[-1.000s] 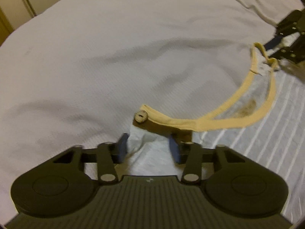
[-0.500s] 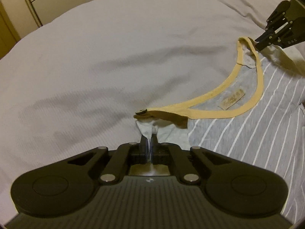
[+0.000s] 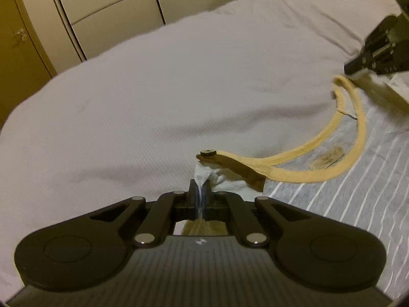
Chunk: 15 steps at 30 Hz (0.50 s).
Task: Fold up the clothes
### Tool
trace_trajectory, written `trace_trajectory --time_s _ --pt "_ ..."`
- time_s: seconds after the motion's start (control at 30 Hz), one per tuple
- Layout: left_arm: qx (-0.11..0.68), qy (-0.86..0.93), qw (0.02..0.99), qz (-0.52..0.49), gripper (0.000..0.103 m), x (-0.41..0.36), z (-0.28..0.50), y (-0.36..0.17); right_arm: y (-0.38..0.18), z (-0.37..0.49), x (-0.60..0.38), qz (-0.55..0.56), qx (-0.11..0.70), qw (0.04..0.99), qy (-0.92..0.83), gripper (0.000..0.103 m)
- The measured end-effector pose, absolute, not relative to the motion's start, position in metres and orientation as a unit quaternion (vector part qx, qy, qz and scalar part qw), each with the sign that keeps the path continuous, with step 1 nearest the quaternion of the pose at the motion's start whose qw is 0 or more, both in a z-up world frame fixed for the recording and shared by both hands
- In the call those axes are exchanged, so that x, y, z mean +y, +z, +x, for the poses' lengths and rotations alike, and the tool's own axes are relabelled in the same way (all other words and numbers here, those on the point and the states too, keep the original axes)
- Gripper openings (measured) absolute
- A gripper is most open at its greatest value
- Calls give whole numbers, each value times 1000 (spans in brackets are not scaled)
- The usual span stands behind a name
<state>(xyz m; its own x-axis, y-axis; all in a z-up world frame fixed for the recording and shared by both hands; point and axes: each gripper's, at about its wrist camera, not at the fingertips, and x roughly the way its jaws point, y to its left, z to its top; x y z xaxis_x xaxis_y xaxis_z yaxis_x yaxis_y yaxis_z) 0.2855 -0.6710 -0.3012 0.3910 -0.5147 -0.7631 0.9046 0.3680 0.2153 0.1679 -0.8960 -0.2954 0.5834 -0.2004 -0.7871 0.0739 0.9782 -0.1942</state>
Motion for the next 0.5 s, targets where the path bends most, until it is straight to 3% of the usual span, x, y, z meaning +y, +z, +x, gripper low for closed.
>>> trace_trajectory --time_s 0.1,0.13,0.2,0.37,0.5 --pt "323 -439 774 322 12 -669 286 -308 -292 162 -905 -33 460 884 -83 17" --pt "326 -430 779 319 22 -665 285 -308 -287 156 -907 -27 452 887 -91 17" --pt "328 -412 791 311 31 -656 282 -304 -276 136 -912 -6 441 891 -107 18" --pt "353 -380 815 258 32 -608 257 -282 -262 72 -916 62 441 885 -132 19" --pt "396 -367 810 231 32 -560 215 -281 -289 8 -898 69 505 852 -119 20"
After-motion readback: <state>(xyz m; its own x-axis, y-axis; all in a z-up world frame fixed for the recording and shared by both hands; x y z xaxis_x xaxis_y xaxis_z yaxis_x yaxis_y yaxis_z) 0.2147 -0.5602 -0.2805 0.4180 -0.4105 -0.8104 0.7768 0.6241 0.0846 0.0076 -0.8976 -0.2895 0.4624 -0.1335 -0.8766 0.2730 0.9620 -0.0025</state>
